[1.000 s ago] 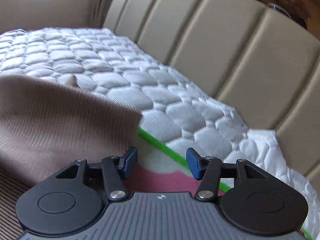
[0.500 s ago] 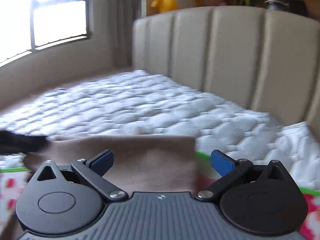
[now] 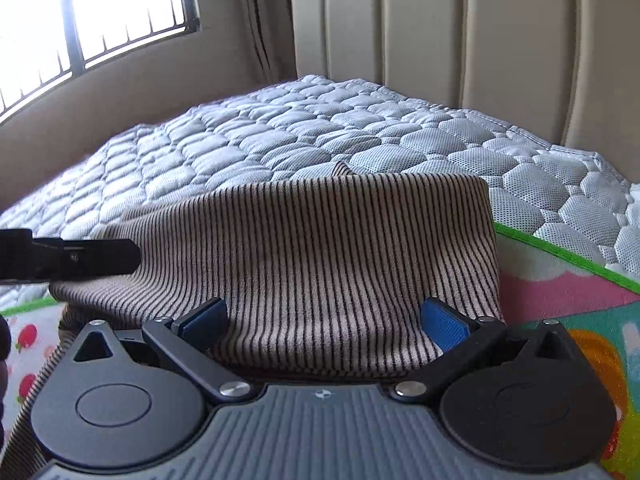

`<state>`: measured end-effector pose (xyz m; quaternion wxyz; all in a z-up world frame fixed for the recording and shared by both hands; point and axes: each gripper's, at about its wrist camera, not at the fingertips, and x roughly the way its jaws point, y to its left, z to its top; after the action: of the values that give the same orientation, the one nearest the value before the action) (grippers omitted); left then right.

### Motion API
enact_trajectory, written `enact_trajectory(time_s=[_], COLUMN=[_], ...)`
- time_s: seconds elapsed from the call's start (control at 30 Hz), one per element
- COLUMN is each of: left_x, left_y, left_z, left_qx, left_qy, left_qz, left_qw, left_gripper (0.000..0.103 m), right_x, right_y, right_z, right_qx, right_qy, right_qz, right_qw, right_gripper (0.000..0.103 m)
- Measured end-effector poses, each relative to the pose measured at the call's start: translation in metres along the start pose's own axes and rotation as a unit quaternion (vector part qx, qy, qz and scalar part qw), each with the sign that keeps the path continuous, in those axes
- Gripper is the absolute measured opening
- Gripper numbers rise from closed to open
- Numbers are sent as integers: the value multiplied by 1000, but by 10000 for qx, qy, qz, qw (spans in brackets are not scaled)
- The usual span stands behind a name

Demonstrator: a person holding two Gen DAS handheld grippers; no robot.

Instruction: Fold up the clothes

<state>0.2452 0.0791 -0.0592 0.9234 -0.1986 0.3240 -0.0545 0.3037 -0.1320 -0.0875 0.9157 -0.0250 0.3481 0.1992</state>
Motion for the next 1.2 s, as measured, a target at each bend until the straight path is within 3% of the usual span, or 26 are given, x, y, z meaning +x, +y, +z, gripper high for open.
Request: enact_trajectory(time_s=[0.17, 0.3, 0.43, 0.47, 0.6, 0.67, 0.8, 0.87, 0.93, 1.07, 1.2], left_x=[1, 1, 1, 1, 1, 2, 2, 2, 1, -17, -12], left_y=[0, -1, 0, 0, 0, 0, 0, 0, 1, 17, 43], left_z=[0, 0, 0, 0, 0, 0, 0, 0, 1, 14, 22], left_qx=[26, 51, 39, 35, 59, 81, 113, 110, 75, -432, -948], left_qy=[24, 30, 37, 39, 44, 44, 48, 49, 18, -377, 64], left_qz=[7, 13, 9, 5, 6, 6, -6, -31, -63, -168, -35], left_qw=[10000, 10000, 10000, 10000, 10000, 10000, 9999, 9999, 10000, 9982, 9955], left_gripper=[82, 82, 83, 83, 84, 84, 84, 85, 85, 93, 95], right_x=[3, -4, -33, -39, -34, -17, 35, 40, 39, 40, 35], right_y=[5, 1, 0, 0, -10, -13, -23, -27, -25, -25, -27], right_z=[3, 9, 22, 27, 54, 60, 51, 37, 35, 37, 41], right_qx=[-269, -316, -504, -535, -213, -197, -126, -152, -144, -195, -58], right_qy=[202, 240, -581, -820, -1067, -869, 23, -156, -190, -148, -74], right_qz=[-105, 64, -219, -344, -425, -452, -748, -786, -849, -856, -805], right_qw=[9994, 9992, 9968, 9946, 9932, 9950, 9971, 9967, 9961, 9960, 9967], right_gripper=[103, 103, 103, 99, 79, 75, 78, 85, 86, 88, 87])
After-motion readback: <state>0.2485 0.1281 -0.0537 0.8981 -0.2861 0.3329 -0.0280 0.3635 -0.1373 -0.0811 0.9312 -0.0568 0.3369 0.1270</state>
